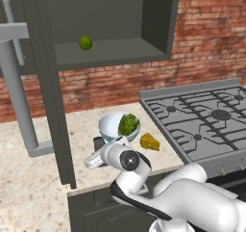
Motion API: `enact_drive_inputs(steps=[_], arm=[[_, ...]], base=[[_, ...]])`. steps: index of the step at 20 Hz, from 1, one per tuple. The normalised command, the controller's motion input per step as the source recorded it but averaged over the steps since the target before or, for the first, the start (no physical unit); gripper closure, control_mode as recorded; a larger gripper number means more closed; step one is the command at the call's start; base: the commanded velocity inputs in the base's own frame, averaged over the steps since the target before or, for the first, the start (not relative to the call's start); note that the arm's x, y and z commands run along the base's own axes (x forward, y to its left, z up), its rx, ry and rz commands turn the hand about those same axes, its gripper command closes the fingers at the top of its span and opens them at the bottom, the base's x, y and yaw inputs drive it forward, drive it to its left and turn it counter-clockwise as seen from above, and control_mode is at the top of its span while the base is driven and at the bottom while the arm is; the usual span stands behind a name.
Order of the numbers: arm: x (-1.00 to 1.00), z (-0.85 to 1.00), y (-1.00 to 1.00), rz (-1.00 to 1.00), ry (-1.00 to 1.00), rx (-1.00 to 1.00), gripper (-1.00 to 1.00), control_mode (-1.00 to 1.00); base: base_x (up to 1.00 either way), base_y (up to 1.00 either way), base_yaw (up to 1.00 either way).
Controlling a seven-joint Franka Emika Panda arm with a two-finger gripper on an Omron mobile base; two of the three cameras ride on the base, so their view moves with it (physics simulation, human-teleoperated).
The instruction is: Pick the cheese from the fridge and the cheese grater from the cabinet and place them next to the salad bowl.
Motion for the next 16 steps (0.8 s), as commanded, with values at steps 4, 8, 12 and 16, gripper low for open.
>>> enact_drive_inputs(steps=[4,8,12,16], arm=[[0.00,0.00,0.00,0.00,0.00,0.00,-1.00,-1.00],[0.00,0.00,0.00,0.00,0.00,0.00,-1.00,-1.00],[0.00,0.00,0.00,0.00,0.00,0.00,-1.00,-1.00],[0.00,0.00,0.00,0.00,0.00,0.00,-1.00,-1.00]], base=[[0.00,0.00,0.00],[0.00,0.00,0.00],[0.00,0.00,0.00],[0.00,0.00,0.00]])
